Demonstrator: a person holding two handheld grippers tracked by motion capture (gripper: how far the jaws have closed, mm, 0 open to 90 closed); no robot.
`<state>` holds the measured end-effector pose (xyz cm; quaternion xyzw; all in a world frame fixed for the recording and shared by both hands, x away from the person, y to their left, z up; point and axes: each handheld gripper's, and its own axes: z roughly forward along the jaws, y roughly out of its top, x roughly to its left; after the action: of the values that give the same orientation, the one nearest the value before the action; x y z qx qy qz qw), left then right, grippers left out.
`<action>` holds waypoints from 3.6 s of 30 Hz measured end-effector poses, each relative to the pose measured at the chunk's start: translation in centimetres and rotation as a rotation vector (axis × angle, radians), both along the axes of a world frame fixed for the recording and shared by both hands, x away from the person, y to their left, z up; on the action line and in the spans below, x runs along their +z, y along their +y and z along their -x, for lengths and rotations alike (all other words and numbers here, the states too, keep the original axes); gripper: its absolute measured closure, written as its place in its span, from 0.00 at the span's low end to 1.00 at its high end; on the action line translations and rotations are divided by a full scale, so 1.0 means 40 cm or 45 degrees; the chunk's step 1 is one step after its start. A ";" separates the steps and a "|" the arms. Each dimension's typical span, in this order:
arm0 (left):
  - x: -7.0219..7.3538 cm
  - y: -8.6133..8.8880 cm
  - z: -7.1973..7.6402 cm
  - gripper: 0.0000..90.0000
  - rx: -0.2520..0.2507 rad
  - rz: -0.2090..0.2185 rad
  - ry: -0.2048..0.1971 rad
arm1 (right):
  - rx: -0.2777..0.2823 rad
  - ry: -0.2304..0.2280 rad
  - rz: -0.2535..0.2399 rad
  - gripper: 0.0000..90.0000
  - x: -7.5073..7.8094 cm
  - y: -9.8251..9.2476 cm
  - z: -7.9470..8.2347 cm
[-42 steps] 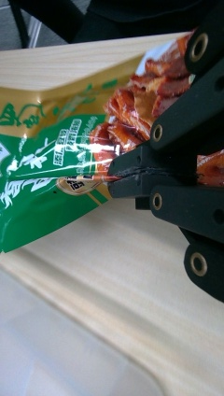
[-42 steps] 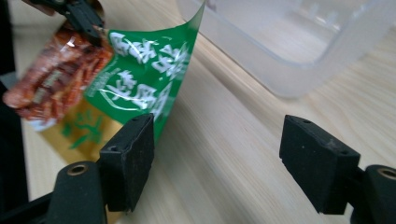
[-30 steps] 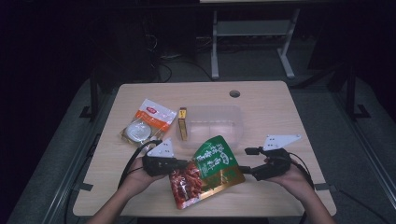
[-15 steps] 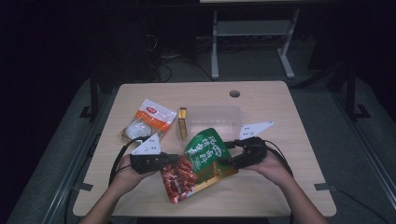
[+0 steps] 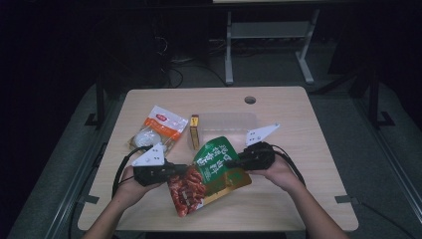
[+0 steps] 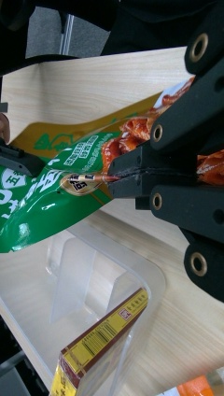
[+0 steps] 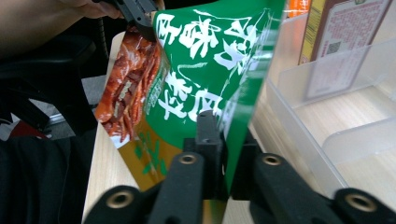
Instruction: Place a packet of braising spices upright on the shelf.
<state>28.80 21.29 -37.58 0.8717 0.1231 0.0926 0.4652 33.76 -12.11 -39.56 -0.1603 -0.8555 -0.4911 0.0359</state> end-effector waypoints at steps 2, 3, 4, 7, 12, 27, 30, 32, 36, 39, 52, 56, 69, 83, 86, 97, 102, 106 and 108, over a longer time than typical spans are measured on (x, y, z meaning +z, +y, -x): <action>-0.002 -0.003 0.001 0.99 -0.009 0.003 -0.009 | 0.005 -0.018 0.002 1.00 0.001 0.000 0.003; -0.003 -0.004 0.002 0.99 -0.014 0.004 -0.005 | 0.007 -0.025 0.007 1.00 0.001 0.000 0.004; -0.004 -0.005 0.002 0.99 -0.016 0.007 -0.007 | 0.011 -0.029 0.011 1.00 0.001 -0.002 0.004; -0.012 -0.006 0.004 0.98 -0.017 0.010 -0.011 | 0.015 -0.031 0.010 1.00 0.003 -0.007 0.004; -0.020 -0.010 0.006 0.95 -0.030 0.007 0.001 | 0.032 -0.027 -0.009 1.00 0.010 -0.017 0.001; -0.017 0.045 -0.010 0.49 0.072 0.100 0.064 | 0.068 -0.070 -0.077 1.00 0.052 -0.034 0.019; -0.019 0.063 -0.012 0.41 0.114 0.097 0.062 | 0.073 -0.089 -0.103 1.00 0.070 -0.041 0.025; -0.020 0.078 -0.015 0.40 0.139 0.106 0.060 | 0.070 -0.100 -0.111 1.00 0.082 -0.046 0.030; -0.024 0.086 -0.020 0.38 0.161 0.103 0.064 | 0.067 -0.125 -0.124 1.00 0.104 -0.059 0.037; -0.032 0.090 -0.026 0.37 0.176 0.086 0.069 | 0.059 -0.150 -0.135 1.00 0.126 -0.070 0.042; -0.080 0.081 -0.047 0.29 0.181 0.031 0.173 | -0.008 -0.225 -0.150 1.00 0.195 -0.136 0.054; -0.088 0.074 -0.048 0.26 0.167 -0.008 0.184 | -0.028 -0.253 -0.165 1.00 0.220 -0.157 0.057; -0.099 0.061 -0.051 0.20 0.160 -0.046 0.183 | -0.161 -0.312 -0.217 1.00 0.278 -0.226 0.047; -0.103 0.058 -0.050 0.18 0.160 -0.070 0.189 | -0.368 -0.333 -0.145 1.00 0.322 -0.240 -0.018; -0.103 0.057 -0.050 0.18 0.160 -0.069 0.187 | -0.407 -0.325 -0.126 1.00 0.324 -0.240 -0.033; -0.106 0.056 -0.051 0.18 0.157 -0.090 0.182 | -0.521 -0.279 -0.067 1.00 0.291 -0.239 -0.076; -0.107 0.054 -0.051 0.17 0.155 -0.099 0.176 | -0.560 -0.272 -0.034 1.00 0.287 -0.235 -0.089; -0.110 0.050 -0.048 0.17 0.157 -0.101 0.175 | -0.592 -0.269 -0.006 1.00 0.283 -0.226 -0.098; -0.111 0.047 -0.045 0.17 0.156 -0.095 0.181 | -0.601 -0.264 0.004 1.00 0.281 -0.222 -0.102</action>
<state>30.62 23.15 -42.01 0.8837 0.2055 0.0634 0.4158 37.85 -20.97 -28.32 -0.3045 -0.7942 -0.4984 -0.1677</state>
